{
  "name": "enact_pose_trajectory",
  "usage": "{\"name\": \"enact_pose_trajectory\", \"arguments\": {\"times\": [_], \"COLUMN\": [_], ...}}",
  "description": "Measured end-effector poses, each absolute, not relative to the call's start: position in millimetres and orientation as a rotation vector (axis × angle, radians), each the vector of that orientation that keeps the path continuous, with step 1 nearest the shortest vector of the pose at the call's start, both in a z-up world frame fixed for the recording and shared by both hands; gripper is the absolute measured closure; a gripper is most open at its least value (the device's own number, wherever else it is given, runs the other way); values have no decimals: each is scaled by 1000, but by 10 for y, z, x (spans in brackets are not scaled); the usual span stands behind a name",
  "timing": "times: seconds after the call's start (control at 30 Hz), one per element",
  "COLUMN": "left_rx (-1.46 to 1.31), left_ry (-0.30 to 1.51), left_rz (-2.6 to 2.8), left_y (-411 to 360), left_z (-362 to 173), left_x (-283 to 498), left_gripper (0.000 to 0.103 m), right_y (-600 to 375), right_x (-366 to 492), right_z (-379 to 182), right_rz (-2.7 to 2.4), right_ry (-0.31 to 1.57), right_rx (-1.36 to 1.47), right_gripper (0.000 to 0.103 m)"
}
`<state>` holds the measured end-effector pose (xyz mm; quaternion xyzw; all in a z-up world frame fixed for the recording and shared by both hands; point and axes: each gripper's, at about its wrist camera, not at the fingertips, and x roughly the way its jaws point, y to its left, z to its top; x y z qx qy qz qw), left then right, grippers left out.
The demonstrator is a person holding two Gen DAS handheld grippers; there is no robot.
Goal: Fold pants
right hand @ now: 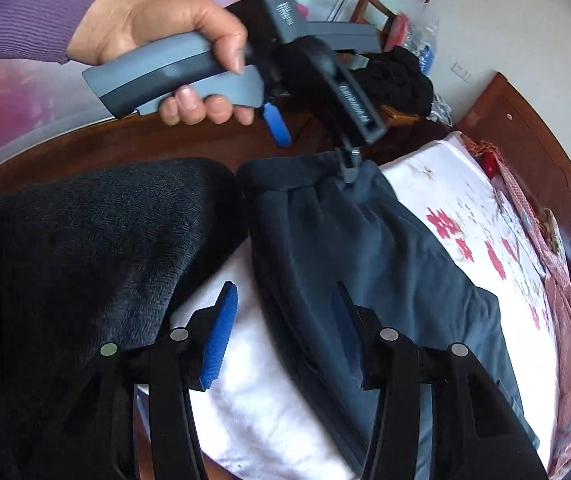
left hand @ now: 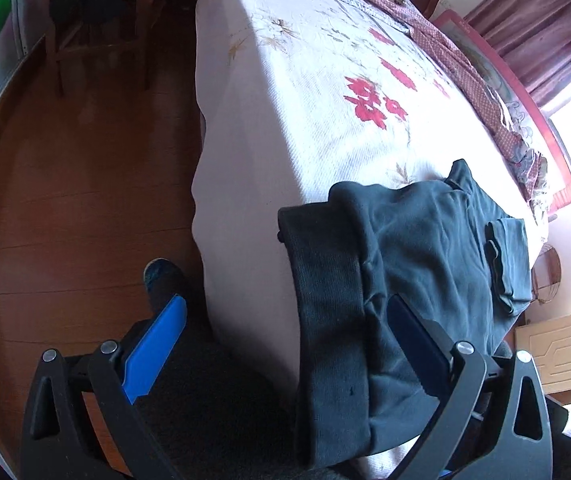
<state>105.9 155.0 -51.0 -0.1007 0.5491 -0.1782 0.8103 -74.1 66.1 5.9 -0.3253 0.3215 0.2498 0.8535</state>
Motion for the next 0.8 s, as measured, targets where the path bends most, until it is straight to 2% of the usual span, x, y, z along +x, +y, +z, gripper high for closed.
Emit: {"name": "enact_pose_trajectory", "arguments": {"times": [0.13,0.27,0.43,0.6,0.63,0.67,0.73,0.77,0.8], "left_rx": [-236,-201,-145,-115,-114,-125,-97,-86,-80], "left_ry": [1174,1161,1097,1170,1163,1156,1149,1139,1146], "left_rz": [-410,-431,-551,-650,-660,-688,-670,-672,-672], "left_y": [1513,1461,1458,1337,1311,1294,1264,1253,1243], "left_z": [-557,-558,-572,-737,-740,-733,-687,-644,-611], "left_x": [1067,1098,1305,1555,1561,1557,1518,1485,1461], "left_gripper": [2,2,2,4,6,24,34,47,50], "right_y": [921,1024,1128,1070,1064,1056,1001,971,944], "right_x": [-643,-700,-720,-655,-649,-648,-557,-553,-552], "right_z": [-222,-262,-245,-179,-169,-158,-114,-97,-74], "right_rz": [503,491,488,484,484,486,492,494,490], "right_ry": [699,661,720,732,736,740,746,749,746], "right_rx": [-769,-841,-774,-751,-738,-726,-705,-697,-692], "right_gripper": [55,55,55,55,55,55,58,61,68]}}
